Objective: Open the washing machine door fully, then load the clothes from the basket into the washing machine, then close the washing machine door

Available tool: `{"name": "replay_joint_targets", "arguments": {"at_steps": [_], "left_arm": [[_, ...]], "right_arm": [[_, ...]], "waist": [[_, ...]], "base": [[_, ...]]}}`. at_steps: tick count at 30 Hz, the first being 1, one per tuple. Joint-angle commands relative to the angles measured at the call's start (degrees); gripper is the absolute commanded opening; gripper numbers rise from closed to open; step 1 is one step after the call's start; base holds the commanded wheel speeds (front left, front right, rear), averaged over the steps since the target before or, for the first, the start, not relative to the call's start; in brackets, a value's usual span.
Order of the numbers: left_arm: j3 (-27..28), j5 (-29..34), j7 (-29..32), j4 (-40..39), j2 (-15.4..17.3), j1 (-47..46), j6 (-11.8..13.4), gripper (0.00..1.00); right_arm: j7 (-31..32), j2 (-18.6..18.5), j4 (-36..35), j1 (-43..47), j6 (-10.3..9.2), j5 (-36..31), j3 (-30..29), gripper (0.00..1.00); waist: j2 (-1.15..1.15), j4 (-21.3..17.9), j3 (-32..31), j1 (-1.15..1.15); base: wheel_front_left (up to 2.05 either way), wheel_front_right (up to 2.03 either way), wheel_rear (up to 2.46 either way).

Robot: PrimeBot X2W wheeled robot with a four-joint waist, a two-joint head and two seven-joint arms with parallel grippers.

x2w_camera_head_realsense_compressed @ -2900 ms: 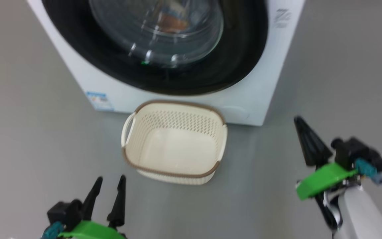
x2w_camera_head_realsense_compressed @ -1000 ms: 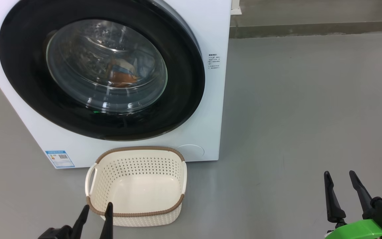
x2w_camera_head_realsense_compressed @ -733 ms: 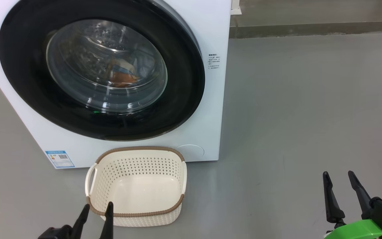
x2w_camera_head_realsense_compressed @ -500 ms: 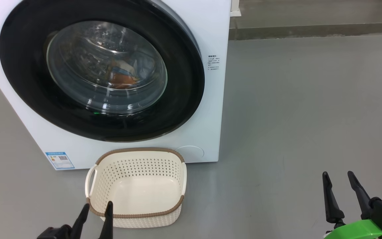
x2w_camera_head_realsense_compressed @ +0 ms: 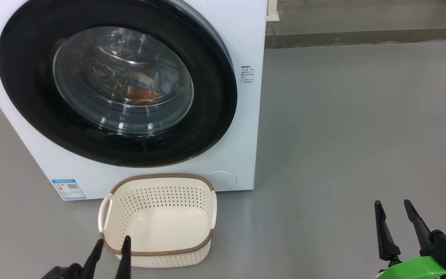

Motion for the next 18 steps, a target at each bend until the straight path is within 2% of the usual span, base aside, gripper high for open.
{"name": "replay_joint_targets", "arguments": {"at_steps": [1,18], "left_arm": [[2.15,0.04,-0.37,-1.51,0.92,-1.12,-0.15,1.00],[2.03,-0.16,-0.37,-2.57,0.98,-1.04,-0.15,1.00]], "right_arm": [[-0.26,-0.50,-1.54,-0.48,-0.33,-0.48,1.40,1.00],[-0.26,-0.50,-1.85,-0.66,-0.33,-1.22,1.40,1.00]], "waist": [[0.00,0.00,0.02,0.00],[0.00,0.40,0.70,0.00]], "base": [[0.00,0.00,0.00],[0.00,0.00,0.00]]}}
